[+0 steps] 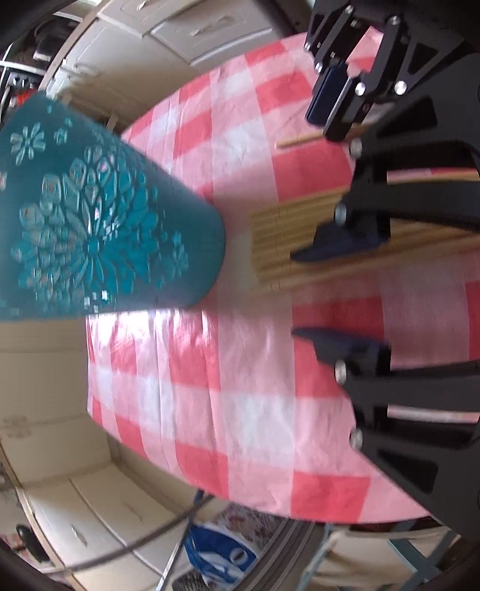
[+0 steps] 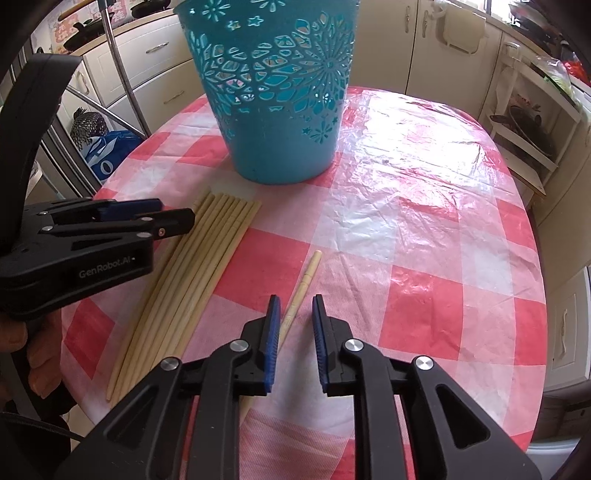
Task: Organize utensils
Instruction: 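Close the left tool on one chopstick from the bundle, then lift the chopstick with the left tool and carry it over the teal basket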
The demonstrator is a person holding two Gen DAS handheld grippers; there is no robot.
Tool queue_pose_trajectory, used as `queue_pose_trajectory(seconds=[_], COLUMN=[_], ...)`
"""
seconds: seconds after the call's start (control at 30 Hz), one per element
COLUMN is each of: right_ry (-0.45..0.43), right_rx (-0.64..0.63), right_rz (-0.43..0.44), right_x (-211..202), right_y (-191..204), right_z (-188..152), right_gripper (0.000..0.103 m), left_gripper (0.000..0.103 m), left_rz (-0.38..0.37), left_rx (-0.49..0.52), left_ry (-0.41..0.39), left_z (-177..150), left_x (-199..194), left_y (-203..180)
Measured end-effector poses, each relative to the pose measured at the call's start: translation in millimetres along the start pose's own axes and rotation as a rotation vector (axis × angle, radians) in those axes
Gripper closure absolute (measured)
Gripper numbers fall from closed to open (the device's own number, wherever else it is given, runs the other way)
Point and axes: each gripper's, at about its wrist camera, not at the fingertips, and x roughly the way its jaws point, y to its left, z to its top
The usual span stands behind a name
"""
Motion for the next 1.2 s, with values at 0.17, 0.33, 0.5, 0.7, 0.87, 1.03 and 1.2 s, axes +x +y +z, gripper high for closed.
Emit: queue_pose_trajectory(seconds=[0.17,0.33,0.5,0.7,0.87,1.03,1.2], right_ry=[-0.001,-0.005,0.007,0.009,0.007,0.007,0.007], right_rx=[0.027,0.048,0.018,-0.008,-0.014,-0.006,-0.006], right_rz=[0.022,0.028,0.012,0.007,-0.004,-0.005,0.0], right_x=[0.7,2.9,4.1,4.8,5.8,5.6,5.3], right_y=[-4.8,-7.8,-2.5,0.2,2.3,1.5,2.1], right_z=[2.2,4.8,7.3,7.1,7.0,6.5,5.8], right_gripper=[0.085,0.085,0.093,0.093,0.093,0.093,0.09], left_gripper=[0.103,0.091,0.098,0.103,0.103,0.103,0.103], left_rz=[-0.068,-0.083,-0.108,-0.102,-0.141,-0.191,-0.2], left_rx=[0.022,0.007,0.026,0.051,0.029,0.0,0.013], left_ry=[0.024,0.052,0.065,0.045,-0.053,-0.17,-0.207], left_z=[0.6,3.5,4.9,2.0,1.2,13.3,27.8], left_x=[-0.2,2.3,6.6,-2.7,-45.4,-100.3,-127.9], left_y=[-3.8,5.1,7.4,5.5,13.9,27.0,30.2])
